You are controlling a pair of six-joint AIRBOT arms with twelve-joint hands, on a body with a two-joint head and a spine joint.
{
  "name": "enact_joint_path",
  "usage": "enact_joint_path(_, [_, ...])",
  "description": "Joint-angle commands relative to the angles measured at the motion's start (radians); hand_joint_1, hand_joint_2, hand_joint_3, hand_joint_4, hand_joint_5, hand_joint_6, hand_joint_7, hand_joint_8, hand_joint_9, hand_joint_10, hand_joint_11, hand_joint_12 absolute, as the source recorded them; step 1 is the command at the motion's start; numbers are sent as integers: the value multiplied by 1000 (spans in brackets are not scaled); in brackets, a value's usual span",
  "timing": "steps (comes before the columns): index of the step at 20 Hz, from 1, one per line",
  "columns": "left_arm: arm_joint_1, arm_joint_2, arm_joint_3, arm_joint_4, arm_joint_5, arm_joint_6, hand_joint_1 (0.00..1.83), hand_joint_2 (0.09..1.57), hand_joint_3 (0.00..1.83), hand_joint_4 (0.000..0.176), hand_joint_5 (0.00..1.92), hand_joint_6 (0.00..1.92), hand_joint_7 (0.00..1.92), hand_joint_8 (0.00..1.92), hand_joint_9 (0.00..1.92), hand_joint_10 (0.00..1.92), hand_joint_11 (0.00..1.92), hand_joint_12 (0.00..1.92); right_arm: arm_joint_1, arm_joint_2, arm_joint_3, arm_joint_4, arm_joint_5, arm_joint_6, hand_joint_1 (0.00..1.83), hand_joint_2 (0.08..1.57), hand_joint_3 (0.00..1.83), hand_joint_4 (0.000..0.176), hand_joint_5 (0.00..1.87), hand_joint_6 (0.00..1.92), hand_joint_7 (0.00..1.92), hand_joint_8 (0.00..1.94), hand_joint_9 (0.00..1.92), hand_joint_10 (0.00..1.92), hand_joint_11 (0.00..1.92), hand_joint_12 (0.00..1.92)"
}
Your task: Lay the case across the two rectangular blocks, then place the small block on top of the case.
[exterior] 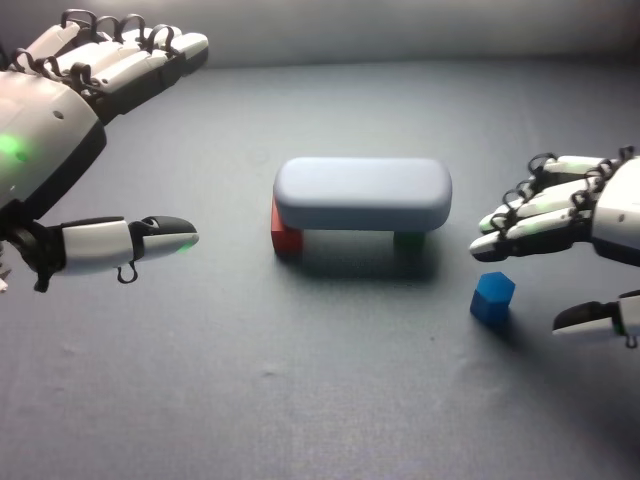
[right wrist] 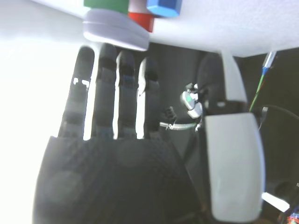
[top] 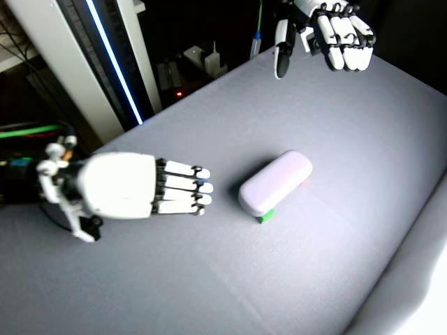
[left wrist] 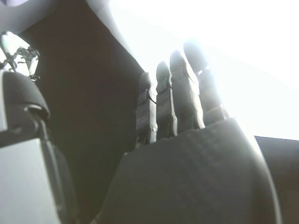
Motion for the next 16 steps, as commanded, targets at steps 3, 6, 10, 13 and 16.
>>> enact_joint_path(3, [-2, -5, 1, 6, -132, -8, 955, 906, 0, 0, 295, 1, 270, 4, 293, 6, 0, 1065, 23, -28, 21, 14, 53, 5, 972, 1081, 0, 0, 533, 1, 477, 1, 502, 6, 87, 1054])
enact_joint_path(6, [8, -8, 1, 2, -132, -18, 945, 914, 1, 0, 289, 0, 275, 2, 303, 6, 0, 1104, 39, -59, 45, 3, 19, 5, 972, 1070, 0, 0, 560, 1, 514, 3, 565, 15, 129, 1101])
enact_joint_path(10, [9, -14, 3, 1, -129, -23, 935, 917, 1, 0, 291, 2, 274, 2, 305, 4, 0, 1053, 58, -88, 68, -11, -14, 5, 1009, 1047, 0, 0, 568, 0, 499, 0, 578, 2, 168, 1066])
enact_joint_path(13, [9, -17, 6, 0, -126, -26, 935, 918, 1, 0, 298, 5, 267, 4, 291, 6, 0, 980, 68, -99, 74, -24, -27, 5, 1012, 1021, 0, 0, 584, 4, 532, 11, 589, 6, 164, 1064])
enact_joint_path(16, [9, -20, 9, -1, -126, -30, 935, 923, 2, 0, 301, 1, 267, 1, 285, 1, 0, 945, 79, -115, 83, -33, -42, 5, 1060, 1015, 2, 0, 620, 4, 605, 12, 663, 18, 270, 977])
